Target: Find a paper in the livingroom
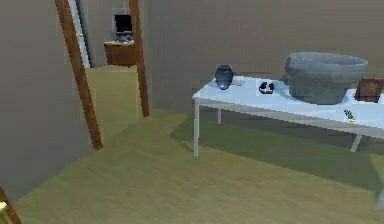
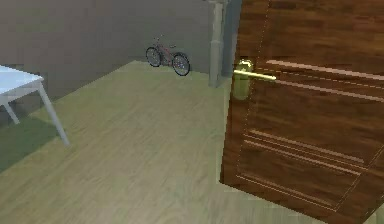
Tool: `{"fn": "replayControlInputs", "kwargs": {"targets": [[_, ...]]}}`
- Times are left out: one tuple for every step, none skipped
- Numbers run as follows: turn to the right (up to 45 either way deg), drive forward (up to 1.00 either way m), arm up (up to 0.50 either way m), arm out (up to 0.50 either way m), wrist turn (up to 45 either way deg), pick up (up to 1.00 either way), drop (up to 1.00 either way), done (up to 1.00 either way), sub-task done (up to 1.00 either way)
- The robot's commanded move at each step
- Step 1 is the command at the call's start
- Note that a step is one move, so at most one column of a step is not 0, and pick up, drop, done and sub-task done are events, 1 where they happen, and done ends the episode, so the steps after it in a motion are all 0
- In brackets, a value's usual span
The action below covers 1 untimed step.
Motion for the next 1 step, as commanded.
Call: {"fn": "replayControlInputs", "kwargs": {"targets": [[0.0,0.4,0.0,0.0,0.0,0.0,0.0,0.0,0.0]]}}
